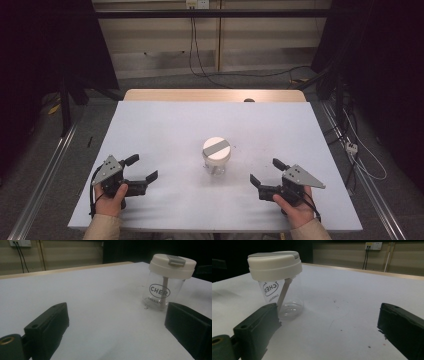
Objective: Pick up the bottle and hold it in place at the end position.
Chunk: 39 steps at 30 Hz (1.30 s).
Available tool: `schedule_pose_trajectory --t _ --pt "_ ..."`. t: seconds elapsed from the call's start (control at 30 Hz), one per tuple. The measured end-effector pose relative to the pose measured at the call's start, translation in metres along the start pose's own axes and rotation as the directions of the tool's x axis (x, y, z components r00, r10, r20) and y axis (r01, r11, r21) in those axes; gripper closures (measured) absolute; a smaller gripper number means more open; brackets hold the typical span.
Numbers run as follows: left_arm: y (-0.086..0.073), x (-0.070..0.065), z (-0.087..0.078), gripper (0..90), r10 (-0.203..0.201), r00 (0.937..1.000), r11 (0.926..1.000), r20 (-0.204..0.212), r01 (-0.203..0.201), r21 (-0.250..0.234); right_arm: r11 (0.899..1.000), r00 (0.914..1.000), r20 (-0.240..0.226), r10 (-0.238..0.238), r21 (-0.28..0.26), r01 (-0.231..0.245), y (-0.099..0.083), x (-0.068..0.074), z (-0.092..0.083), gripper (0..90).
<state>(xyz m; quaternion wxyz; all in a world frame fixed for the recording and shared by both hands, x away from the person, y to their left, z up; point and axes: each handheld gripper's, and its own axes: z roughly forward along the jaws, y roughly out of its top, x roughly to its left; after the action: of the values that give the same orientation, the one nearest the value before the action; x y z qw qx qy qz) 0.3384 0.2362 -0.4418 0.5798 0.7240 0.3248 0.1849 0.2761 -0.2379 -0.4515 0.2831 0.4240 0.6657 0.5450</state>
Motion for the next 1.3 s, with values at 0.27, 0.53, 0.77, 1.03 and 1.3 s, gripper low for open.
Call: schedule_pose_trajectory --t 0.27,0.53,0.77,1.03,1.3 --pt "0.000 -0.001 0.000 5.2 0.008 1.0000 1.0000 0.001 -0.008 0.002 1.000 0.9992 -0.037 -0.015 0.006 0.015 0.004 0.013 0.015 3.5" --pt "0.000 -0.001 0.001 5.2 0.008 1.0000 1.0000 0.002 -0.008 0.002 1.000 0.9977 -0.064 -0.019 0.014 0.020 0.007 0.023 0.029 3.8" --pt "0.000 -0.001 0.000 5.1 0.007 1.0000 1.0000 0.003 -0.007 0.001 0.999 0.9958 -0.089 -0.023 0.025 0.025 0.008 0.032 0.039 4.0" --pt "0.000 -0.001 0.000 5.2 0.009 1.0000 1.0000 0.005 -0.009 -0.001 0.999 0.9941 -0.104 -0.029 0.032 0.032 0.010 0.040 0.054 4.1" --pt "0.000 0.000 0.000 5.2 0.009 1.0000 1.0000 0.005 -0.009 -0.001 0.999 0.9941 -0.106 -0.022 0.041 0.027 0.012 0.043 0.063 4.6"
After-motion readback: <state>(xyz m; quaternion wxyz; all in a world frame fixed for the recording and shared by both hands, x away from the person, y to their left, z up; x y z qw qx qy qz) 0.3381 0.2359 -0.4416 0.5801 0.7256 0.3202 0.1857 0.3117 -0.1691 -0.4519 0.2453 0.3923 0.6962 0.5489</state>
